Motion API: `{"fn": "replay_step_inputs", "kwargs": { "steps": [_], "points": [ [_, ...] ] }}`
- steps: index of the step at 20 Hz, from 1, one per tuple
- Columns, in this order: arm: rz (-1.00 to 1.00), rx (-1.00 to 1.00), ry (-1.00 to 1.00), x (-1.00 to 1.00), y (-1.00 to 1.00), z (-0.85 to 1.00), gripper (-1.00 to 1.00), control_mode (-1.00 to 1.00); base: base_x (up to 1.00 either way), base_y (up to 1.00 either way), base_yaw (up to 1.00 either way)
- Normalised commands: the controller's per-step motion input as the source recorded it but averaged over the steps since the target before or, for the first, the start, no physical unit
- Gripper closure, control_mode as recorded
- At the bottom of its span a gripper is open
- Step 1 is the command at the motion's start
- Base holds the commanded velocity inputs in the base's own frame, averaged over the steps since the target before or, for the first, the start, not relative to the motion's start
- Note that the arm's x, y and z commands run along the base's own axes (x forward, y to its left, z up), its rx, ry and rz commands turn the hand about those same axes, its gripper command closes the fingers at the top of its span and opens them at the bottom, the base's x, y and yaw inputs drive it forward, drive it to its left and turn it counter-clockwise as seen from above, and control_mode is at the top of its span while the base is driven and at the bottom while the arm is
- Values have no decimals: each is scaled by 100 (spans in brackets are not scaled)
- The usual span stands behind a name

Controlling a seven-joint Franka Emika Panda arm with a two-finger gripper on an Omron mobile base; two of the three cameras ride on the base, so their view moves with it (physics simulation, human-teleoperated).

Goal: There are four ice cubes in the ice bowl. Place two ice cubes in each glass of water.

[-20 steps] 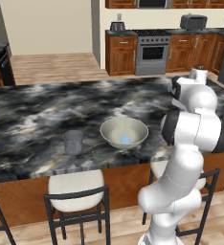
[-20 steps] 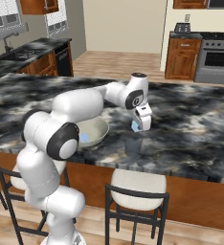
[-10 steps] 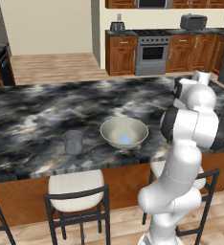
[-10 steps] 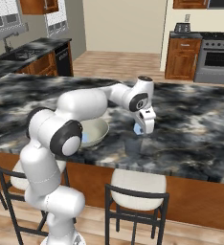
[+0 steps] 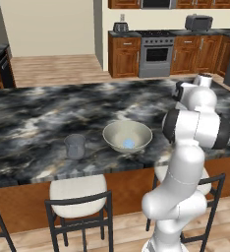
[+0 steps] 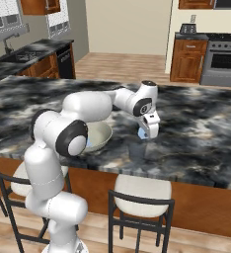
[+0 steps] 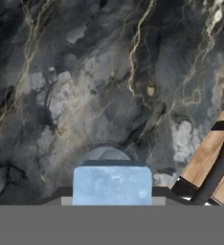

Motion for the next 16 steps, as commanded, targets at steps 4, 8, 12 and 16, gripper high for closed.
{"fn": "replay_step_inputs", "kwargs": {
  "steps": [4,8,12,16],
  "points": [
    [0,0,0,25,0,-4,100,-100,0,0,0],
    [0,0,0,16,0,-4,100,-100,0,0,0],
    [0,0,0,4,0,-9,100,-100,0,0,0],
    [0,0,0,1,0,-17,100,-100,0,0,0]
  ]
}}
